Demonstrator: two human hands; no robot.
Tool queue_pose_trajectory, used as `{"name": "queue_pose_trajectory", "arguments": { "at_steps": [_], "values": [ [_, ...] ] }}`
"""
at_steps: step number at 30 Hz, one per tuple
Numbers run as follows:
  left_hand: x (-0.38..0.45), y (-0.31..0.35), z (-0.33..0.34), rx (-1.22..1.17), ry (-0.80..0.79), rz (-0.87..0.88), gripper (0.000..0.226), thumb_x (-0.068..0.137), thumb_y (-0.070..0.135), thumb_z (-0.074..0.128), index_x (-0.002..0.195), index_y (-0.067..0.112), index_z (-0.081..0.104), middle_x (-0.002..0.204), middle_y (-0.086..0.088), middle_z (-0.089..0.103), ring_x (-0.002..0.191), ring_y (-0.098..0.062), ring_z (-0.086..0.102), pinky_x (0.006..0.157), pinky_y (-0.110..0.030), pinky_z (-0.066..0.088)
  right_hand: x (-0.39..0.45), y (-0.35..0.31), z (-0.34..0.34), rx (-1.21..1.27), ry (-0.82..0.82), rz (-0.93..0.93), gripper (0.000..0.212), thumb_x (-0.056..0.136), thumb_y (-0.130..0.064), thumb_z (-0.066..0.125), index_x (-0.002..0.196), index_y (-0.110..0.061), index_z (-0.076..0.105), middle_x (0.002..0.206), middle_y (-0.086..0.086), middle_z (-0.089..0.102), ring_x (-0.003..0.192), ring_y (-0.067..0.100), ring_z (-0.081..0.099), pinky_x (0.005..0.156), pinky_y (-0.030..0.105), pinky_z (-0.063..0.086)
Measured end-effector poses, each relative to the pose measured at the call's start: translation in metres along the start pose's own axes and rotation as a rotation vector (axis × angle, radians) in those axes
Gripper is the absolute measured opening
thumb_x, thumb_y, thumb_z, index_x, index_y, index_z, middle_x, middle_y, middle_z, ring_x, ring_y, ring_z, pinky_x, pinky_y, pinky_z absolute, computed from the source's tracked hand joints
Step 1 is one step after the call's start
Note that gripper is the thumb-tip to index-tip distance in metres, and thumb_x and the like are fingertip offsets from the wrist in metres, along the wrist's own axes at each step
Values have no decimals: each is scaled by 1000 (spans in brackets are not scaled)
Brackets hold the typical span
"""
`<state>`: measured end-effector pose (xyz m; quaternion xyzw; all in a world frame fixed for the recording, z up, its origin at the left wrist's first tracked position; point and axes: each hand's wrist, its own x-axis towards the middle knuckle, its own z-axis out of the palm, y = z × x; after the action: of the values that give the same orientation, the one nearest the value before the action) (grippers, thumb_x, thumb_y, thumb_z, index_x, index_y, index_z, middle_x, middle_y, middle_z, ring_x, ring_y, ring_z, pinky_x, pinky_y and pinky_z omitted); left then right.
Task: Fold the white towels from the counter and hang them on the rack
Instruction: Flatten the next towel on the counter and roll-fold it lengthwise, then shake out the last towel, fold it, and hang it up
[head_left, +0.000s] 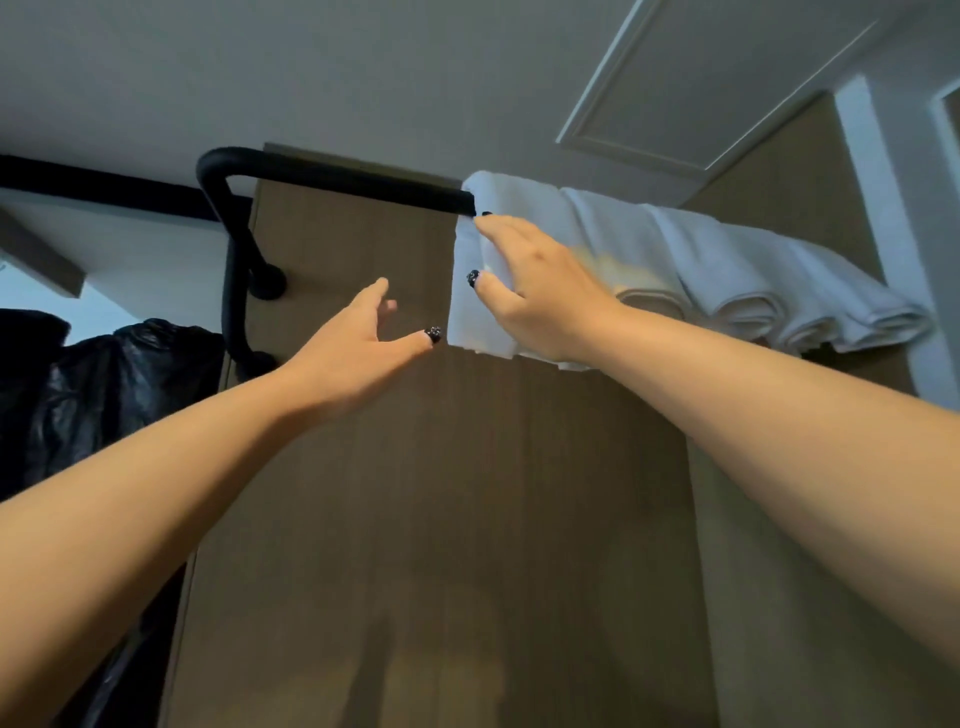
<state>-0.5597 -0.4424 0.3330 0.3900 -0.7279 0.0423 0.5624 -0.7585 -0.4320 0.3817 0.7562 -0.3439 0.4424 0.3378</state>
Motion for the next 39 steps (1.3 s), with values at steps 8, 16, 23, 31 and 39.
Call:
{"name": "queue_pose_trajectory", "arguments": {
  "at_steps": [8,16,23,31,39],
  "values": [
    [-74,7,-1,238,-128,-112,92,89,41,67,158,20,10,161,7,24,138,-9,37,110,-26,31,-67,-28,-16,102,-134,58,55,103,-39,38,153,-18,27,158,-3,28,145,13,26,115,37,27],
    [-148,5,-17,347,-367,-203,91,91,42,64,158,22,7,164,5,16,147,-13,25,118,-29,24,-134,-74,2,208,-219,97,56,102,-41,39,152,-19,29,159,-5,27,147,9,20,117,31,22],
    [-194,-24,-60,403,-444,-245,88,93,42,62,158,23,8,164,4,17,148,-11,20,116,-25,21,-170,-134,53,372,-284,163,55,101,-38,40,152,-18,31,158,-5,28,146,8,21,118,29,22],
    [-249,-84,-97,340,-531,-285,84,93,42,61,158,28,7,163,14,12,142,-14,30,113,-22,25,-201,-206,116,514,-373,242,56,101,-39,44,152,-22,29,159,-9,24,146,7,20,119,28,20],
    [-320,-163,-93,261,-627,-399,80,96,38,58,157,35,5,164,14,8,133,-29,40,109,-30,34,-260,-243,178,471,-644,257,61,99,-49,39,154,-34,19,160,-22,9,145,-2,12,112,18,17]
  ]
}}
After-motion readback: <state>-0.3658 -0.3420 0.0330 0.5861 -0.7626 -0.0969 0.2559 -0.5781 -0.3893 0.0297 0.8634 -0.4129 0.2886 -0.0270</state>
